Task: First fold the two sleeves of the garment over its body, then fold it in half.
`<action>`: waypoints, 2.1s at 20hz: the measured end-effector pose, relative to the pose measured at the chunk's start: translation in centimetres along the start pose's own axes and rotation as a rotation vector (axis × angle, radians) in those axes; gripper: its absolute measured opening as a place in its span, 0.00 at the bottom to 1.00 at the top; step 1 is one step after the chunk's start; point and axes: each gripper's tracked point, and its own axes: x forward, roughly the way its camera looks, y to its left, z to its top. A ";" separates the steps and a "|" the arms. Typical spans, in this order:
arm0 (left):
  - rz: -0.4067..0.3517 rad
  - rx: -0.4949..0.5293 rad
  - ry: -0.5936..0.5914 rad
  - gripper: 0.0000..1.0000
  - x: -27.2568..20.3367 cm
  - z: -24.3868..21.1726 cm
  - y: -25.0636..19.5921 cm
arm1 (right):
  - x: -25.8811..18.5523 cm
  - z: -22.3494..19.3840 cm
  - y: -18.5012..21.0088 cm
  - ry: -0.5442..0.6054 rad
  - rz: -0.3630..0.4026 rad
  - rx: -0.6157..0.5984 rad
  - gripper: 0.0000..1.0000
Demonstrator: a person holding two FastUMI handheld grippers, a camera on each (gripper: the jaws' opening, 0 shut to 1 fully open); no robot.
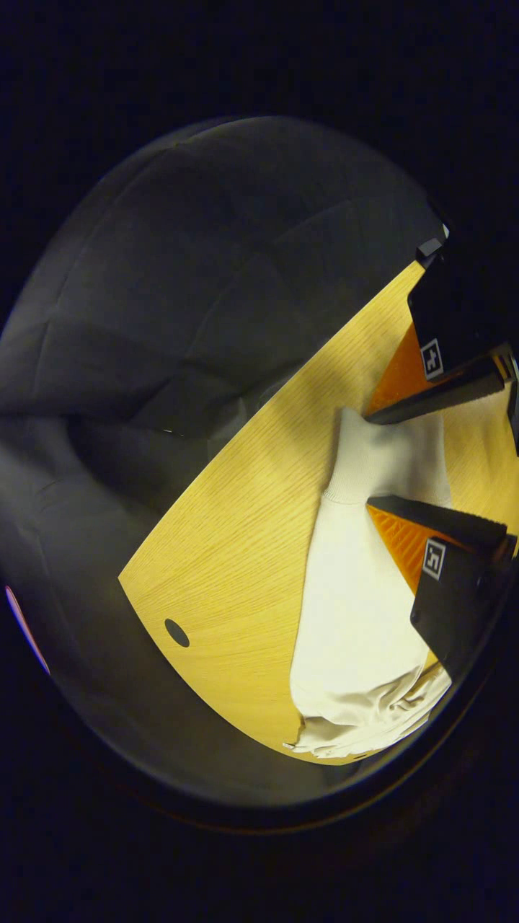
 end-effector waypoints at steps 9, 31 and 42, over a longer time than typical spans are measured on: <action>-0.016 -0.058 0.015 0.99 -0.4 -0.9 1.6 | -0.4 -0.3 1.2 0.015 0.039 -0.014 0.14; -0.059 -0.065 -0.006 0.99 2.5 -6.0 8.3 | -19.7 2.3 18.7 -0.162 0.187 -0.263 0.06; -0.123 -0.070 -0.031 0.99 3.3 -7.1 9.4 | -28.9 -7.9 42.7 -0.156 0.418 -0.612 0.06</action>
